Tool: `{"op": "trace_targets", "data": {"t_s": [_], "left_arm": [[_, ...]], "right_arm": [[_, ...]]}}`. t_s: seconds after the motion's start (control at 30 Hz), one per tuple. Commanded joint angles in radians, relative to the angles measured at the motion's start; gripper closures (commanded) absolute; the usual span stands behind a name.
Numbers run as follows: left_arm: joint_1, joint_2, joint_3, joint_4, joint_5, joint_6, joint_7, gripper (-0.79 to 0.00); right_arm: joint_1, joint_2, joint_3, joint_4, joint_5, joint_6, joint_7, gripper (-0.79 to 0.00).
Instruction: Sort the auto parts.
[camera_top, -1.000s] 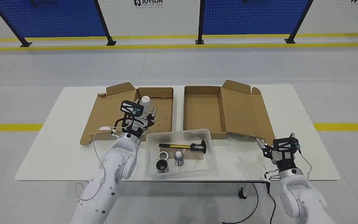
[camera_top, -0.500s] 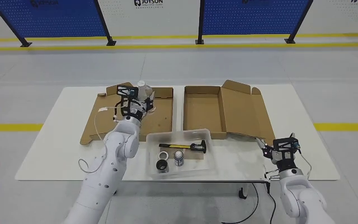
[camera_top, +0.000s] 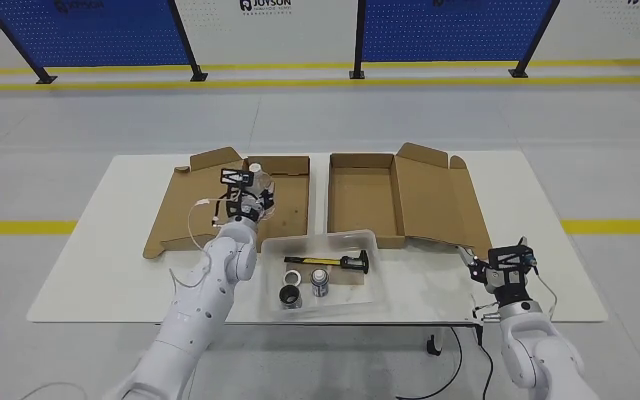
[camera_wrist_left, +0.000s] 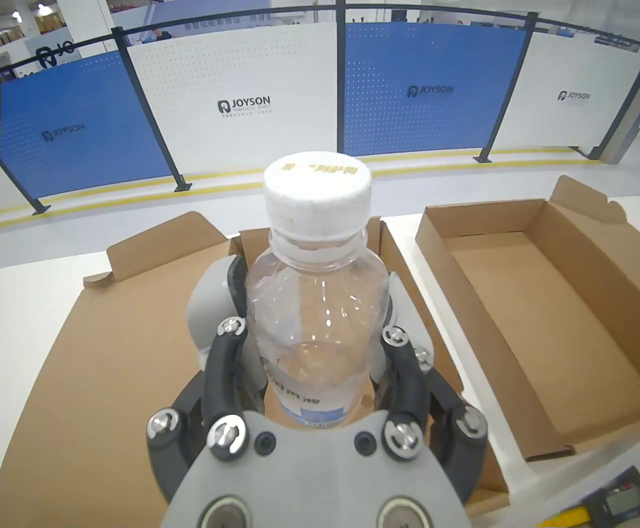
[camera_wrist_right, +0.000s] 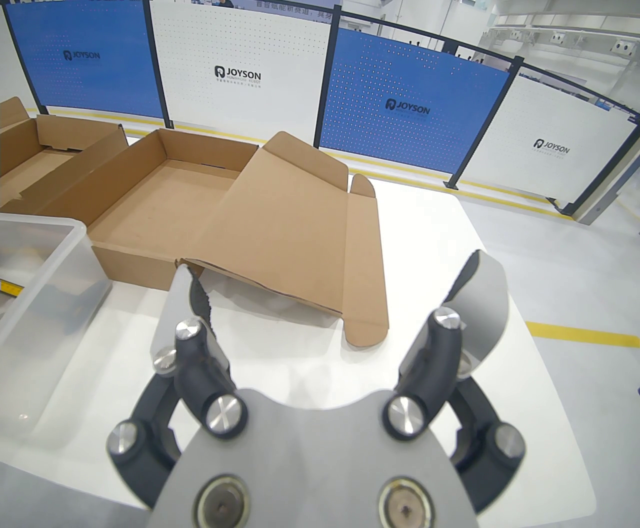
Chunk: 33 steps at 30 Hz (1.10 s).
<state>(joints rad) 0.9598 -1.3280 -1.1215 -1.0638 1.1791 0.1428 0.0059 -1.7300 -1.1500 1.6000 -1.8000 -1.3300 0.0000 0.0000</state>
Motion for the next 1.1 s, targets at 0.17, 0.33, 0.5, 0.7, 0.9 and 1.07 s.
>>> {"op": "trace_targets", "data": {"t_s": [0.17,0.33,0.5,0.7,0.9,1.07], "left_arm": [[-0.025,-0.012,0.009,0.077,-0.002,-0.009,0.027,-0.037],[-0.037,-0.018,0.017,0.124,0.015,-0.004,0.037,-0.175],[-0.048,-0.025,0.019,0.171,0.022,0.005,0.045,-0.785],[-0.053,-0.029,0.018,0.185,0.029,-0.002,0.053,-0.785],[-0.046,-0.027,-0.002,0.146,0.037,-0.003,0.032,-0.785],[-0.021,-0.015,-0.040,0.051,0.054,-0.009,0.014,-0.785]], "right_arm": [[0.000,0.000,0.000,0.000,0.000,0.000,0.000,-0.785],[0.000,0.000,0.000,0.000,0.000,0.000,0.000,-0.785],[0.000,0.000,0.000,0.000,0.000,0.000,0.000,-0.785],[0.000,0.000,0.000,0.000,0.000,0.000,0.000,-0.785],[0.000,0.000,0.000,0.000,0.000,0.000,0.000,-0.785],[0.000,0.000,0.000,0.000,0.000,0.000,0.000,-0.785]]}}
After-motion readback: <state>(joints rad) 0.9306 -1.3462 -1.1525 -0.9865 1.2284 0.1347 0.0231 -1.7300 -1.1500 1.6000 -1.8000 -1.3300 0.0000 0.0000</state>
